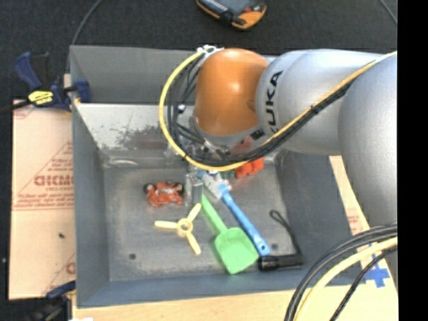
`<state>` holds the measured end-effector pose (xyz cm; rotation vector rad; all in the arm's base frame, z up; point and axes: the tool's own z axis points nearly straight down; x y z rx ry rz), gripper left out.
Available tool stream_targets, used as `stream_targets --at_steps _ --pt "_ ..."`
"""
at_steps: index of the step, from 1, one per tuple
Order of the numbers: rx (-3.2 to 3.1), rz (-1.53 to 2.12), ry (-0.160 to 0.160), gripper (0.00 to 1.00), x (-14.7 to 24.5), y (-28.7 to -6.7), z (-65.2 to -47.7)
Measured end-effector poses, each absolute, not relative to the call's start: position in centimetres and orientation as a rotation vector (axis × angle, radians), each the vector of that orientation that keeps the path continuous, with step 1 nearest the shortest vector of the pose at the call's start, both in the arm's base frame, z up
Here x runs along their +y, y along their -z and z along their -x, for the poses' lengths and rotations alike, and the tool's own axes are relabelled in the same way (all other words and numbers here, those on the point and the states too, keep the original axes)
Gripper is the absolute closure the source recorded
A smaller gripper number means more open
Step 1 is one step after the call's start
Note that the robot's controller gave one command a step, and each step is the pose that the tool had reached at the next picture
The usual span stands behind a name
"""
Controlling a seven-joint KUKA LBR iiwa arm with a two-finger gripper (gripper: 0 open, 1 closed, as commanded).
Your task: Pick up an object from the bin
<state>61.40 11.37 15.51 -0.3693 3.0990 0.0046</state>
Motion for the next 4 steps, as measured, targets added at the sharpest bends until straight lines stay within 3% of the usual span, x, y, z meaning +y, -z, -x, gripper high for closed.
stream_targets --at_steps 1,2,3,4 --pt "3.125 0.272 -0.004 0.00 11.52 -6.66 -61.35" --pt "3.101 0.329 -0.005 0.00 11.65 -7.10 -61.94" --pt "3.116 0.280 -0.007 1.00 11.46 -6.87 -61.61" --pt "3.116 0.279 -0.007 1.00 11.46 -6.90 -61.60"
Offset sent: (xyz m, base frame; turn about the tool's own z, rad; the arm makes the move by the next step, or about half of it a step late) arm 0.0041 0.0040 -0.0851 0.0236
